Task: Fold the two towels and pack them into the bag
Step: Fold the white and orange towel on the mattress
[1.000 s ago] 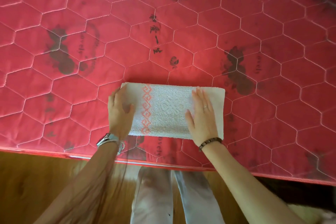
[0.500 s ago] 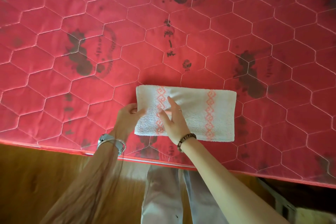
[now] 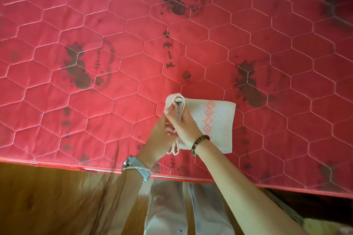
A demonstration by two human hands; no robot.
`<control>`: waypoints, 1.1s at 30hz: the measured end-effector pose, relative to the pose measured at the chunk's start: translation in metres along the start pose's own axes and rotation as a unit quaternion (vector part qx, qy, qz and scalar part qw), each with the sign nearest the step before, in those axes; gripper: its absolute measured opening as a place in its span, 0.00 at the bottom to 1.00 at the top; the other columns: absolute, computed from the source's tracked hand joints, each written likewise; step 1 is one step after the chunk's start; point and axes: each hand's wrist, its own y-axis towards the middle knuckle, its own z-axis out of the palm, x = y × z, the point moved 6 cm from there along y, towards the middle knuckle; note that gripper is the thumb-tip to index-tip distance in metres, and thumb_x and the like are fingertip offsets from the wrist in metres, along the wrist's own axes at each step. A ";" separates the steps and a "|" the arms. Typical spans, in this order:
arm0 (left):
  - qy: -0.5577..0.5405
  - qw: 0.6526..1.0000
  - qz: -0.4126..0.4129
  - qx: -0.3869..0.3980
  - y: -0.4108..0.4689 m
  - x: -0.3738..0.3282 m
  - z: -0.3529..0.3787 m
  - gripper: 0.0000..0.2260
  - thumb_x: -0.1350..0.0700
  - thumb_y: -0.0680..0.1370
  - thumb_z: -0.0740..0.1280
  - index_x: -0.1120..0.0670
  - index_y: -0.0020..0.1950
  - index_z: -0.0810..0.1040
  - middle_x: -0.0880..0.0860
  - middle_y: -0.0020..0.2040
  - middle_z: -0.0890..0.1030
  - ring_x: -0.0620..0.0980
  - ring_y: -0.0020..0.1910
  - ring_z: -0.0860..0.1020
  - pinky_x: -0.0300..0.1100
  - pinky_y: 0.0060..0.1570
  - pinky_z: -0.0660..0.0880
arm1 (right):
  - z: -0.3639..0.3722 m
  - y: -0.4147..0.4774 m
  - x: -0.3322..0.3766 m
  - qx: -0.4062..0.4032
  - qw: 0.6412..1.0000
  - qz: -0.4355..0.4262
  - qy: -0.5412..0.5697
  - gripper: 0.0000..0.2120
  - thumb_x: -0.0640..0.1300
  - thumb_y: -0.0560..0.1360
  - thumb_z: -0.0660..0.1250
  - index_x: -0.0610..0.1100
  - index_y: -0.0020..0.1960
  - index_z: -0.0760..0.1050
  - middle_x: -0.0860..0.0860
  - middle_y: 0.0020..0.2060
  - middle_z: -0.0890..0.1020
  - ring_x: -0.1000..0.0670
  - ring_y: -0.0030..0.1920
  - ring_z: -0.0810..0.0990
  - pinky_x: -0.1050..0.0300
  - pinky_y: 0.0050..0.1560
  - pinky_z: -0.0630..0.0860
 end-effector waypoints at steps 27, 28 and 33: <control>-0.025 0.988 -0.100 -0.112 0.065 0.041 0.054 0.29 0.38 0.73 0.72 0.50 0.70 0.73 0.45 0.62 0.80 0.44 0.60 0.79 0.44 0.61 0.76 | -0.172 -0.027 -0.055 -0.243 0.967 0.050 -0.054 0.10 0.42 0.80 0.63 0.41 0.59 0.76 0.52 0.48 0.80 0.58 0.45 0.77 0.67 0.42 0.71; -0.026 0.988 -0.097 -0.116 0.068 0.040 0.056 0.28 0.39 0.73 0.73 0.49 0.69 0.73 0.45 0.61 0.80 0.44 0.59 0.79 0.44 0.60 0.77 | -0.175 -0.027 -0.057 -0.252 0.964 0.055 -0.060 0.09 0.42 0.80 0.63 0.41 0.59 0.76 0.54 0.45 0.79 0.60 0.43 0.76 0.68 0.40 0.70; -0.019 0.985 -0.112 -0.129 0.080 0.030 0.063 0.29 0.39 0.72 0.74 0.49 0.70 0.72 0.46 0.61 0.78 0.46 0.58 0.77 0.43 0.58 0.75 | -0.184 -0.025 -0.067 -0.296 0.948 0.081 -0.086 0.08 0.43 0.80 0.63 0.41 0.55 0.77 0.56 0.39 0.76 0.53 0.42 0.75 0.63 0.38 0.69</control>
